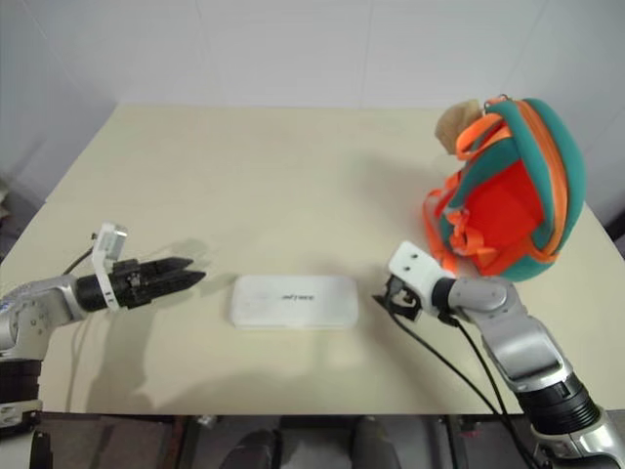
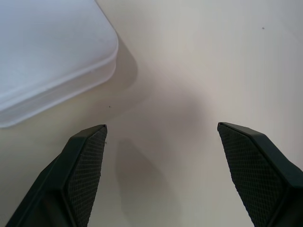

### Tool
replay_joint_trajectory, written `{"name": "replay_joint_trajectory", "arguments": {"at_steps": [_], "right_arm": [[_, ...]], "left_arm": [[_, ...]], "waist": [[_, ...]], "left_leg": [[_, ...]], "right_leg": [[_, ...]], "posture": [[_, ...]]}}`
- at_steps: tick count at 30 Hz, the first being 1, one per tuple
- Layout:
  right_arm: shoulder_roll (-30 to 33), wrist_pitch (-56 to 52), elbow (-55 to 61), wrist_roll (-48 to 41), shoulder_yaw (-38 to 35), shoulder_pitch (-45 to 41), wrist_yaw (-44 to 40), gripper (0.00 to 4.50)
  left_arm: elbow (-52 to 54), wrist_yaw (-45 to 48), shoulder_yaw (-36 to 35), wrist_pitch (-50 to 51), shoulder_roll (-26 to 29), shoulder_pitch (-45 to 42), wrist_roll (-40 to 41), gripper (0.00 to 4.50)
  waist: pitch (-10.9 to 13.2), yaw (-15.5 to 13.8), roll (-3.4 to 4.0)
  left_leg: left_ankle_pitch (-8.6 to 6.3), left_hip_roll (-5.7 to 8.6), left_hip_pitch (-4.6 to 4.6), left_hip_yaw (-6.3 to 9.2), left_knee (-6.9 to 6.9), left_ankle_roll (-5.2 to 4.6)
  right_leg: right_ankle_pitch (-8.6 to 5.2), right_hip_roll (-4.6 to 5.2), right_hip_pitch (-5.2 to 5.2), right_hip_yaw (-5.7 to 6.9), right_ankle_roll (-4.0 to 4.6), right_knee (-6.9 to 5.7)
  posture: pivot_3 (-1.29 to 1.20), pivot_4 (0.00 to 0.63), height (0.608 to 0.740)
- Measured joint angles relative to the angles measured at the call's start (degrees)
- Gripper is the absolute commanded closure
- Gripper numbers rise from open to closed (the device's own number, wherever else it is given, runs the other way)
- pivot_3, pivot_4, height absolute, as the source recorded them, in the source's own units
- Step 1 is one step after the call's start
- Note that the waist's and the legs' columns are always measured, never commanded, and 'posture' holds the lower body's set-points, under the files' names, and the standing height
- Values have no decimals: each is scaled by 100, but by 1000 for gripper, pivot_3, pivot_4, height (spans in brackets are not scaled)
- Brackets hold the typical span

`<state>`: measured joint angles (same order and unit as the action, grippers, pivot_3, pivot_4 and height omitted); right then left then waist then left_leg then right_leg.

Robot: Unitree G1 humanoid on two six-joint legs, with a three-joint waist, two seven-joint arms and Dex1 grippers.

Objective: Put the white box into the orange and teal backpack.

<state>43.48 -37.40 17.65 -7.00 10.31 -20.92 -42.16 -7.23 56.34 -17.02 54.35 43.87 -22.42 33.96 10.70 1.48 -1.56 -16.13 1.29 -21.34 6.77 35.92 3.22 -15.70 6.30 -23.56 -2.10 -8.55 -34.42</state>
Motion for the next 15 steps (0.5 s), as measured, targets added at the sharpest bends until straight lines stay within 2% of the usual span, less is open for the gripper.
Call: {"name": "replay_joint_trajectory", "arguments": {"at_steps": [9,15], "right_arm": [[-178,232,-277,362,234,-135,37,41],[-290,251,-320,399,293,-212,23,41]], "left_arm": [[2,-190,12,1071,-7,-21,459,0],[-46,-344,52,1670,-228,-194,711,0]], "waist": [[0,7,0],[0,7,0]], "left_leg": [[0,0,2,0,1,1],[-1,0,2,0,0,3]], "right_leg": [[0,-1,0,0,0,-2],[0,-1,0,0,0,-1]], "posture": [[0,150,740],[0,150,740]]}}
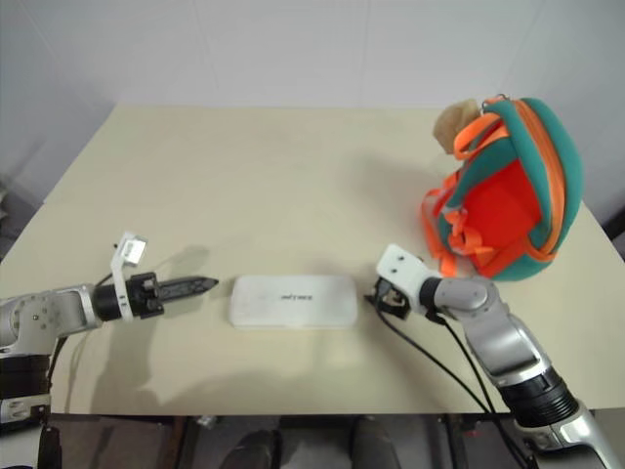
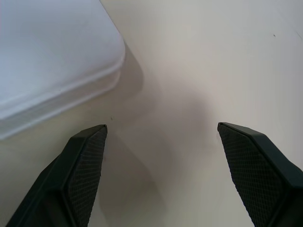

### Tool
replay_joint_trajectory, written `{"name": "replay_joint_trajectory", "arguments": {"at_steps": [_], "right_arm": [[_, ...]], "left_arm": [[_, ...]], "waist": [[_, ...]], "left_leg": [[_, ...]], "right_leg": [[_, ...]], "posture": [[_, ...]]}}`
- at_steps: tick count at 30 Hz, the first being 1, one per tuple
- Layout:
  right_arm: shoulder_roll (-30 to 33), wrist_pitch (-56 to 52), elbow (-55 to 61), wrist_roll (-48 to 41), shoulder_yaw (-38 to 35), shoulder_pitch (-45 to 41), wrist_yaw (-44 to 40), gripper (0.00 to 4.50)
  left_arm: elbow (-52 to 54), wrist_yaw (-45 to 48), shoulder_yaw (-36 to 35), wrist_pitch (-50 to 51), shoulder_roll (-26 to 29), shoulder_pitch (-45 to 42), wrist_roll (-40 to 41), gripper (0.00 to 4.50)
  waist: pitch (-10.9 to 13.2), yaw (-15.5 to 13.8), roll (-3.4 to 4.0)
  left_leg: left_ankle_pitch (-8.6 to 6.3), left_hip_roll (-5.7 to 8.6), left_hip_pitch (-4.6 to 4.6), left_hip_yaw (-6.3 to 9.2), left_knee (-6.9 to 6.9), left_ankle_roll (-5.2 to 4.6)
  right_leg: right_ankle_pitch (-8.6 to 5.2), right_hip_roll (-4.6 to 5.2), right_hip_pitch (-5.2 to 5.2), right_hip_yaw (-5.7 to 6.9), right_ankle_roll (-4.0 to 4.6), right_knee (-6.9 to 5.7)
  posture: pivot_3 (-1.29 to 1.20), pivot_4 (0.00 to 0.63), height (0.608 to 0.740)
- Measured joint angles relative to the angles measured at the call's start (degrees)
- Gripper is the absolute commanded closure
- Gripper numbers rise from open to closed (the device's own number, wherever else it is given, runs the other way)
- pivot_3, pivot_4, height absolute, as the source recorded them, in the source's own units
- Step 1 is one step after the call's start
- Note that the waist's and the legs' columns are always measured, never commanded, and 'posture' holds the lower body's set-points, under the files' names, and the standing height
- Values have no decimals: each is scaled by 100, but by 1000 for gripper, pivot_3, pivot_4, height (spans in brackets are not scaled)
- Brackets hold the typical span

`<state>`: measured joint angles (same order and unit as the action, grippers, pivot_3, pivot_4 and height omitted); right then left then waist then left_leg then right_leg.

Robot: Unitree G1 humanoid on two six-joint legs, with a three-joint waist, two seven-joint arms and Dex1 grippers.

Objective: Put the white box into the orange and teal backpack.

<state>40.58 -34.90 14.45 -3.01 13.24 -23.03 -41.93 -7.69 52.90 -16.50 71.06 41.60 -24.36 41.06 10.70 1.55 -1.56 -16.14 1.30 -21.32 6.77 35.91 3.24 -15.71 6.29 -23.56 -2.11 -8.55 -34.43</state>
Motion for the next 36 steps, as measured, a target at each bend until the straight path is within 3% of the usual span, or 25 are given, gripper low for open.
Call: {"name": "replay_joint_trajectory", "arguments": {"at_steps": [12,36], "right_arm": [[-63,4,-2,94,2,-9,-34,41],[-152,5,90,205,48,15,-78,41]], "left_arm": [[-14,85,547,292,-30,-98,39,0],[-622,168,881,216,-764,-633,43,0]], "waist": [[0,-6,0],[0,-71,0]], "left_leg": [[-1,0,1,0,2,2],[0,4,2,0,8,3]], "right_leg": [[0,1,2,0,1,0],[0,2,6,0,0,-1]], "posture": [[0,150,740],[0,150,740]]}}
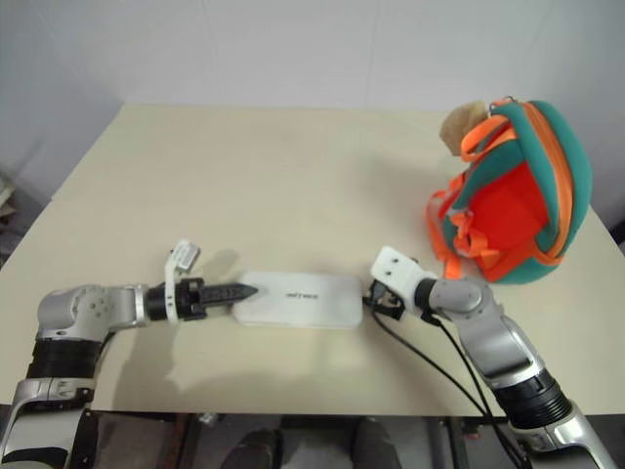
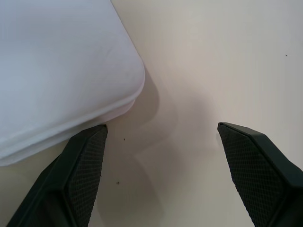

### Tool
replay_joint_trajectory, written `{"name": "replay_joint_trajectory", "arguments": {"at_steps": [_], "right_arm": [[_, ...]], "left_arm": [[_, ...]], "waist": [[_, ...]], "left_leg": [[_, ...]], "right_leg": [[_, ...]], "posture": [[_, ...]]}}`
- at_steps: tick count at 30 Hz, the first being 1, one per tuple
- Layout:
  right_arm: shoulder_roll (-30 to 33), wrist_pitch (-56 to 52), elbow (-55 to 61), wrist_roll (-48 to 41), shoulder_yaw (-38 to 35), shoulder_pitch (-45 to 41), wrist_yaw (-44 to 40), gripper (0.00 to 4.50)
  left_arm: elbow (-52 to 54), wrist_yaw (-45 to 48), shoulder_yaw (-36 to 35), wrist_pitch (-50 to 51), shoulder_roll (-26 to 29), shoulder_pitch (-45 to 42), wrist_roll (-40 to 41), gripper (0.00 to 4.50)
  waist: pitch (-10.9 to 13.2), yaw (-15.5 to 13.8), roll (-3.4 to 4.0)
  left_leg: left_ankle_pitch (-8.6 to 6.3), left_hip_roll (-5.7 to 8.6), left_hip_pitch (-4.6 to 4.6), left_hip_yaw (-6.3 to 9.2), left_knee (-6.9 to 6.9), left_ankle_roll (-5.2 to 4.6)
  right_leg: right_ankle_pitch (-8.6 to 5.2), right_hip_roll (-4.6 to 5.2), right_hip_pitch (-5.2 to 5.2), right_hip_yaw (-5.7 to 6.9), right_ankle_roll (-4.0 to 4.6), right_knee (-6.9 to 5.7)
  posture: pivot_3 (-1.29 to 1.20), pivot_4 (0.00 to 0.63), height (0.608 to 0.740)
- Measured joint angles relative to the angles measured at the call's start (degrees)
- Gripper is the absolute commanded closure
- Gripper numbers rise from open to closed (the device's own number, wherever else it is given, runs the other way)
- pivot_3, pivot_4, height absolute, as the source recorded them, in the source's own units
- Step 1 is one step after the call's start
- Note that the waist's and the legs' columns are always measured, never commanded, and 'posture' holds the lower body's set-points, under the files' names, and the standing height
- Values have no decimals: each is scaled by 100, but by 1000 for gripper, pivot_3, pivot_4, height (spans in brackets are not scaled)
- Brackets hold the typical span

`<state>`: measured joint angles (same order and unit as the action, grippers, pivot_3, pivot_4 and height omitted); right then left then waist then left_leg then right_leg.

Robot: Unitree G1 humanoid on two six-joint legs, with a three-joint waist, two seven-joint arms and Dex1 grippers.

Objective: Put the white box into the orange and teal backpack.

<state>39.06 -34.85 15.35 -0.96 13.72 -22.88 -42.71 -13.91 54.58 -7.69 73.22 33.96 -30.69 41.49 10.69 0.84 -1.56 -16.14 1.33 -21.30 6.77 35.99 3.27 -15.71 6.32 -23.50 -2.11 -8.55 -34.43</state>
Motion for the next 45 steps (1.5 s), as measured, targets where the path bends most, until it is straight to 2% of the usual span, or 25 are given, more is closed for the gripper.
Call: {"name": "replay_joint_trajectory", "arguments": {"at_steps": [11,14,20,23,33,41,45], "right_arm": [[-1,-1,13,12,0,12,0,41],[-3,-1,31,12,0,26,0,0],[-30,-2,45,12,-14,35,1,0],[-30,-15,44,41,-55,62,5,0],[-30,-15,61,57,-59,74,12,0],[-66,-16,114,29,-135,77,101,0],[-333,-73,118,-84,-497,74,323,0]], "left_arm": [[-150,78,226,-130,-123,-162,-30,0],[-272,184,333,-237,-122,-216,-90,594],[-558,493,715,-335,-124,-346,-200,2491],[-696,735,728,-335,-127,-616,-159,3109],[-983,743,706,-222,-167,-789,-172,3171],[-1159,19,-216,167,-304,-878,-37,3173],[-1105,-359,-852,430,-508,-875,199,3173]], "waist": [[0,-61,0],[0,-69,0],[0,-63,0],[0,-63,0],[0,-62,0],[0,-46,0],[0,-63,0]], "left_leg": [[0,0,1,0,0,1],[0,0,1,0,1,1],[0,0,-1,0,-3,1],[0,0,1,-1,3,1],[0,0,1,0,4,1],[1,0,0,0,-2,1],[0,0,-5,1,-3,2]], "right_leg": [[0,-1,0,0,0,0],[0,0,1,0,0,0],[0,-2,-1,0,0,4],[0,-2,5,0,0,3],[1,-2,4,0,-2,2],[1,-2,-2,0,-2,2],[1,-1,-5,0,-2,4]], "posture": [[0,150,740],[0,150,740],[0,150,740],[0,150,740],[0,150,740],[0,150,740],[0,150,740]]}}
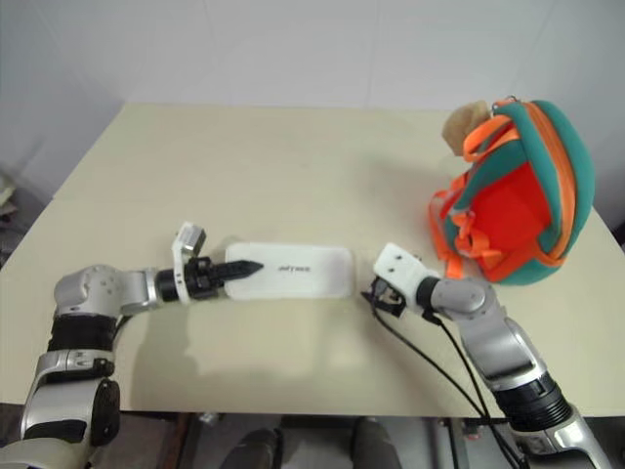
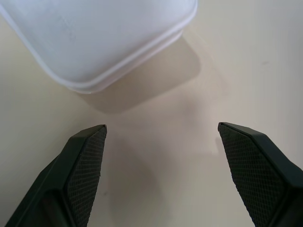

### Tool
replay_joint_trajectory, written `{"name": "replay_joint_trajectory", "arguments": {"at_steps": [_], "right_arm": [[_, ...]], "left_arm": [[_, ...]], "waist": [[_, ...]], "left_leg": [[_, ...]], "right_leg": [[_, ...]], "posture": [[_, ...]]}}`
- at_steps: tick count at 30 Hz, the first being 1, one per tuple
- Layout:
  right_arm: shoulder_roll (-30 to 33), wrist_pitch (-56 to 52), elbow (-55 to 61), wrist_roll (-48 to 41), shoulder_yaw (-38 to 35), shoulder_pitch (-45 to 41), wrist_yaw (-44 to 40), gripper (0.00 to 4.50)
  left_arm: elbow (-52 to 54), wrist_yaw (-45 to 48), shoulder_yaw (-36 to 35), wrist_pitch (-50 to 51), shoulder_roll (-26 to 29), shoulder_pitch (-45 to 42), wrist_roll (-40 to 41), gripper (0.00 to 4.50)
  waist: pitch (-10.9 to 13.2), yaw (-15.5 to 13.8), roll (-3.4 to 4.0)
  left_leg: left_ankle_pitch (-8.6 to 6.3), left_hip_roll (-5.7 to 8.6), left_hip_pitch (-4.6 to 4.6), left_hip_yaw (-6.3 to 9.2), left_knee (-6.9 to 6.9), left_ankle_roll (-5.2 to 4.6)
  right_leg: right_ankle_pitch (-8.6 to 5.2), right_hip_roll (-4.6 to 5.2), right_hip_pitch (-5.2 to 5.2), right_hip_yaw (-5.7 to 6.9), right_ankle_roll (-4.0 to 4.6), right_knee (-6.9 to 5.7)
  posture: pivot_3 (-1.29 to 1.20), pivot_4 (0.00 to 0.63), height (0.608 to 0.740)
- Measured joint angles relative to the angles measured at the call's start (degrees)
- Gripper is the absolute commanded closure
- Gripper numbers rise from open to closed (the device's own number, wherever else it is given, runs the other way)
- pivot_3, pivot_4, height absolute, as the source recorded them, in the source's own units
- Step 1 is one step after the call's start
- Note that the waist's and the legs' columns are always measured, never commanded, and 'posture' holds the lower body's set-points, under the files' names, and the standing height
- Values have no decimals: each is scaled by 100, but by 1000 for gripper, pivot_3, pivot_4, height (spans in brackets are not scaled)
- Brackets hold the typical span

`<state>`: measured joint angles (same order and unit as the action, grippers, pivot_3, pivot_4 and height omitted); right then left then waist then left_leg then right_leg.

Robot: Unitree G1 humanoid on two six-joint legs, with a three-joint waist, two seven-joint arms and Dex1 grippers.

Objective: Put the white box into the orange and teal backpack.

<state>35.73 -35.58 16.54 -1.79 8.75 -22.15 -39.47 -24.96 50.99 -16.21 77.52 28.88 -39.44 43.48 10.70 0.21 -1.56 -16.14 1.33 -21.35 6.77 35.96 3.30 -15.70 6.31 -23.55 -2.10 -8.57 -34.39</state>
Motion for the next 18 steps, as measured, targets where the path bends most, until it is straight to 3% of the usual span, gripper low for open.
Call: {"name": "replay_joint_trajectory", "arguments": {"at_steps": [7,11,18], "right_arm": [[-770,-70,91,-120,-913,-24,1008,0],[-1214,-86,731,-207,-1515,355,1626,0],[-1954,-90,1333,11,-1952,933,2808,0]], "left_arm": [[312,-872,-1149,294,-444,8,493,3173],[709,-1464,-1729,640,-871,213,858,3173],[1032,-2162,-2207,997,-1127,310,1146,3173]], "waist": [[0,-5,0],[0,-7,0],[0,3,0]], "left_leg": [[0,0,0,1,-1,6],[-1,-1,-2,1,-9,11],[-1,-1,3,0,-4,15]], "right_leg": [[0,1,-4,0,0,-2],[0,2,-6,0,0,-13],[-1,0,-5,-2,1,-5]], "posture": [[0,150,740],[0,150,740],[0,150,740]]}}
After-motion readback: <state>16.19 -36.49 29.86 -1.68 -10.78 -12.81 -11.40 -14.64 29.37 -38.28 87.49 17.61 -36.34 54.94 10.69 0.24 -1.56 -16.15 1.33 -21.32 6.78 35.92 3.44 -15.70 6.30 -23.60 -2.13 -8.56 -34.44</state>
